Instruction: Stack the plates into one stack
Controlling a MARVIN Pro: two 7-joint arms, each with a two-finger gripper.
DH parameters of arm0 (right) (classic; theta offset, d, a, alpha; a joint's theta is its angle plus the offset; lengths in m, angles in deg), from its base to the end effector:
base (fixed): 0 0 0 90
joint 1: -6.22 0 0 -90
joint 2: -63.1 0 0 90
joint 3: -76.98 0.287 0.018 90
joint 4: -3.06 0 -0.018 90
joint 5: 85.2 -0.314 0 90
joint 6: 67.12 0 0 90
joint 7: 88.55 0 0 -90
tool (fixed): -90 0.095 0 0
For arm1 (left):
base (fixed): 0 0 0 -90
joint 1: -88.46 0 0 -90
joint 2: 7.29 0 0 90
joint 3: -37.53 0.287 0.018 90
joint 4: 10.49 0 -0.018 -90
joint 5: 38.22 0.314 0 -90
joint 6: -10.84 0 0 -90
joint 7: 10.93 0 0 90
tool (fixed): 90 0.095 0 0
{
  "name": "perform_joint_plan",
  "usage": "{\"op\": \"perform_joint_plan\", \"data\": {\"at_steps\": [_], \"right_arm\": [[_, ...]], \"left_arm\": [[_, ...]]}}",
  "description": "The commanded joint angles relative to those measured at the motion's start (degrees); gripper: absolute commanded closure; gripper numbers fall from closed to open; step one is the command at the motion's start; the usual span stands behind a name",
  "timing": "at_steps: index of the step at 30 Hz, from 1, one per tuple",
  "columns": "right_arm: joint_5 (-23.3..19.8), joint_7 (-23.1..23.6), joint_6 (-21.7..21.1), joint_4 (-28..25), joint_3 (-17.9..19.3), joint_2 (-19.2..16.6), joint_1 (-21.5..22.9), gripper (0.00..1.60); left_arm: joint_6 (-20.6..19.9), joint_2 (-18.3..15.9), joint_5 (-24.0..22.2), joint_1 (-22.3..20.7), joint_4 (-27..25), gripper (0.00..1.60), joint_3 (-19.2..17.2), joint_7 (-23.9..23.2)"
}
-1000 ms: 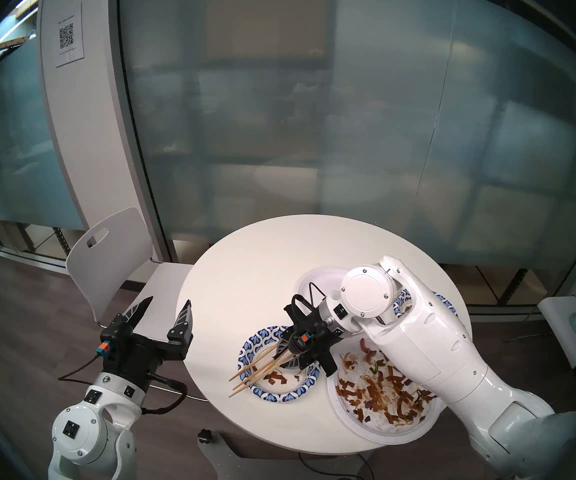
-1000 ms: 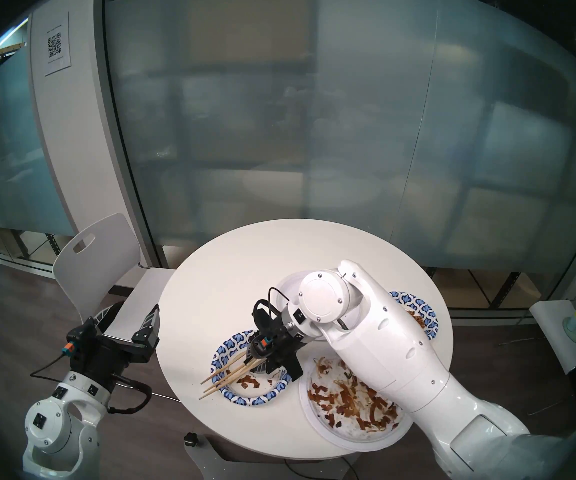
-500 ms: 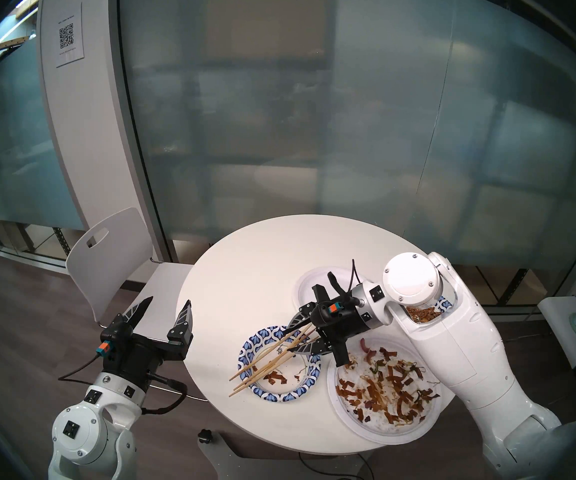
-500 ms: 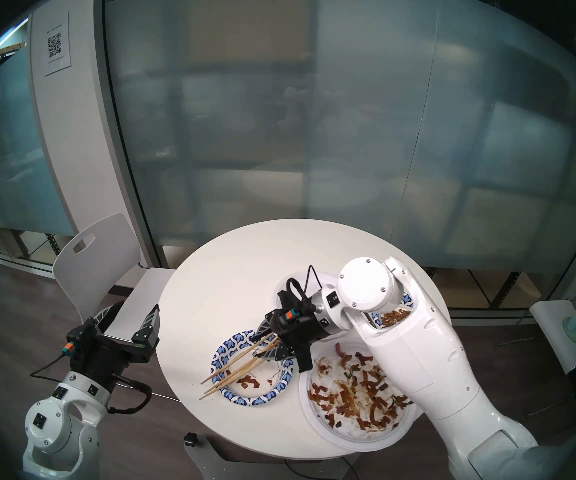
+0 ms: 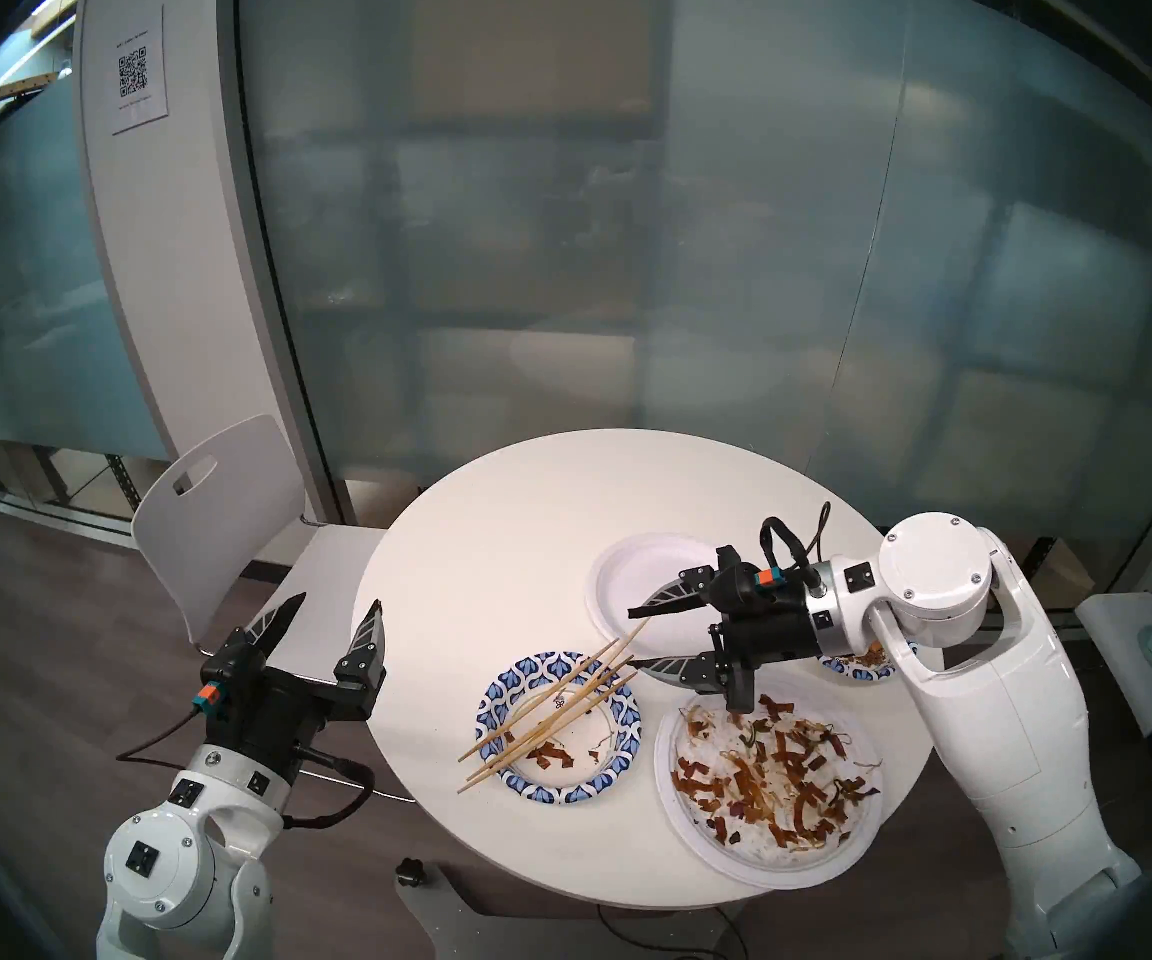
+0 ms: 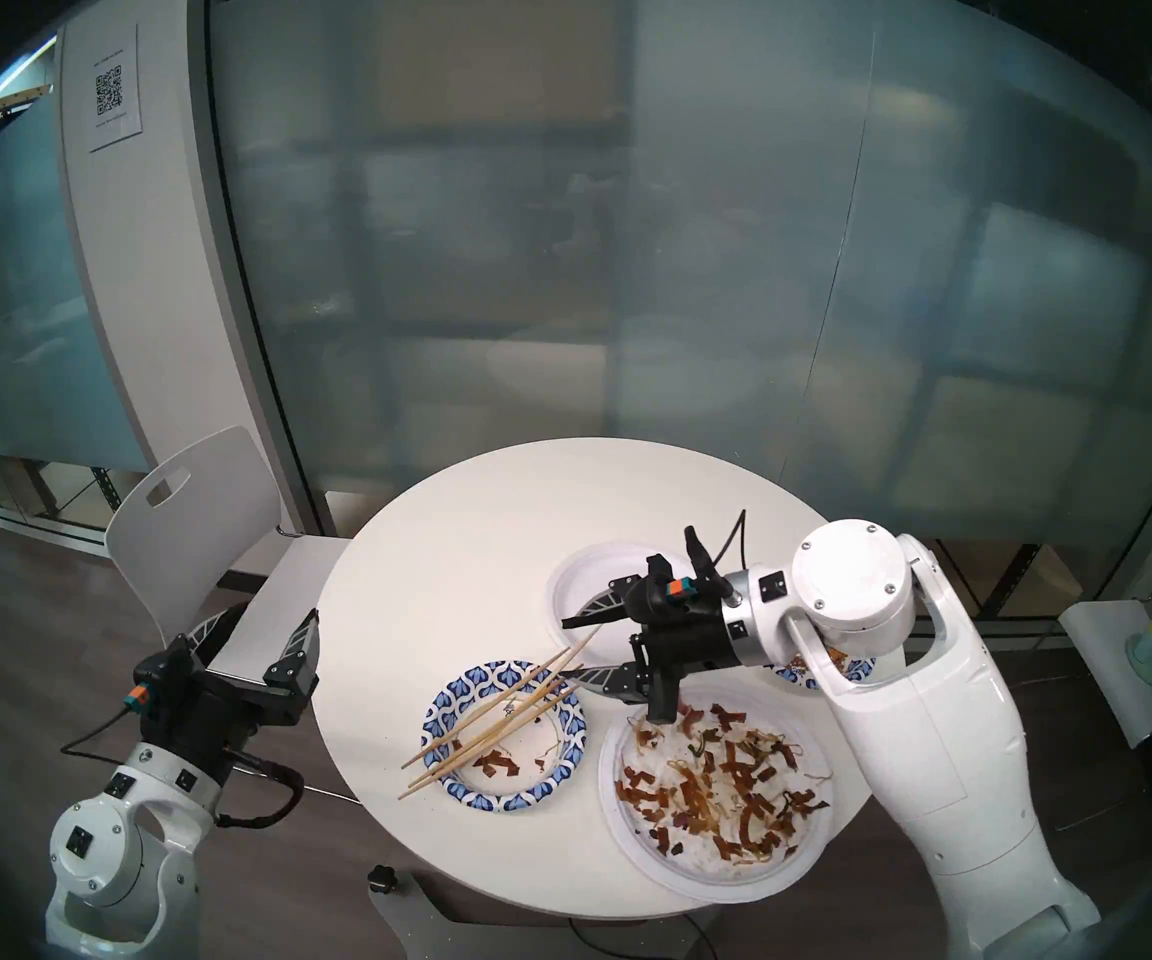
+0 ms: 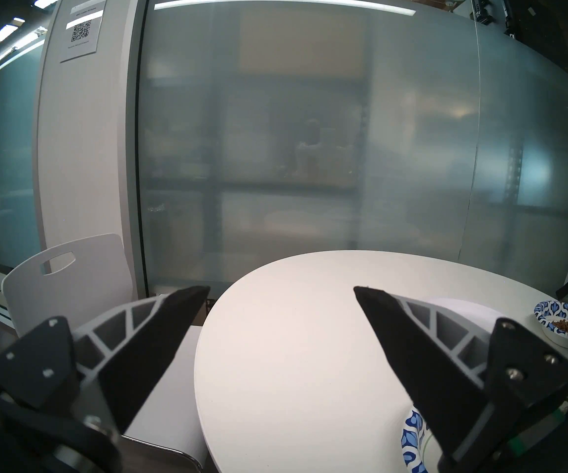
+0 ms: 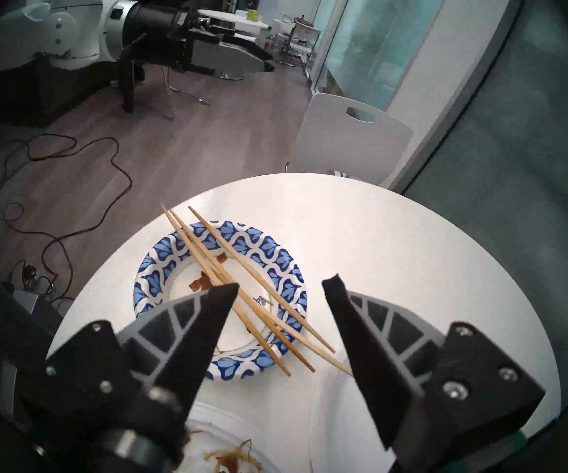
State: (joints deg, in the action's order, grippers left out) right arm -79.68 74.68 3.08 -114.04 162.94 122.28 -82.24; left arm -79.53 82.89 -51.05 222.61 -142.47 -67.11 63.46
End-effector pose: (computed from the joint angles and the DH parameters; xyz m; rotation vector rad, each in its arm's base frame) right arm 0.3350 0.0130 -0.1901 -1.7075 -1.7213 -1.2162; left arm 0.2145 0.0586 -0.2438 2.1709 -0.0287 2.1366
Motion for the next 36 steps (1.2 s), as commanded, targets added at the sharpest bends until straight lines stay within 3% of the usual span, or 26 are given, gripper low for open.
{"op": "perform_joint_plan", "data": {"at_steps": [1,10,11,16,22,27,31,36], "right_arm": [[-4.1,-2.3,-1.4,-2.6,6.0,1.2,-6.9,0.29],[-6.3,-2.9,-2.3,-3.9,12.1,4.2,-12.2,0.26],[-6.5,-3.4,-2.1,-4.8,13.7,4.9,-14.7,0.26],[-3.8,-4.1,-1.0,-3.8,16.0,5.6,-16.9,0.29],[-1.6,-6.2,3.8,-4.8,21.2,8.6,-21.2,0.35],[0.7,-10.0,9.2,-4.7,24.3,8.5,-24.7,0.36],[2.4,-11.4,13.3,-1.0,24.2,8.4,-23.4,0.32],[5.4,-11.0,15.3,3.0,22.6,5.4,-19.8,0.36]], "left_arm": [[0.2,-0.1,0.1,-0.1,-1.0,0.0,0.1,-0.1],[0.2,-0.1,0.1,-0.1,-1.0,0.0,0.1,-0.1],[0.2,-0.1,0.1,-0.1,-1.0,0.0,0.1,-0.1],[0.2,-0.1,0.1,-0.1,-1.0,0.0,0.1,-0.1],[0.2,-0.1,0.1,-0.1,-1.1,0.0,0.1,-0.1],[0.1,-0.1,0.1,0.0,-1.2,0.0,0.1,-0.1],[0.1,-0.1,0.1,0.0,-1.2,0.0,0.1,-0.1],[0.1,-0.1,0.1,0.0,-1.2,0.0,0.1,-0.1]]}}
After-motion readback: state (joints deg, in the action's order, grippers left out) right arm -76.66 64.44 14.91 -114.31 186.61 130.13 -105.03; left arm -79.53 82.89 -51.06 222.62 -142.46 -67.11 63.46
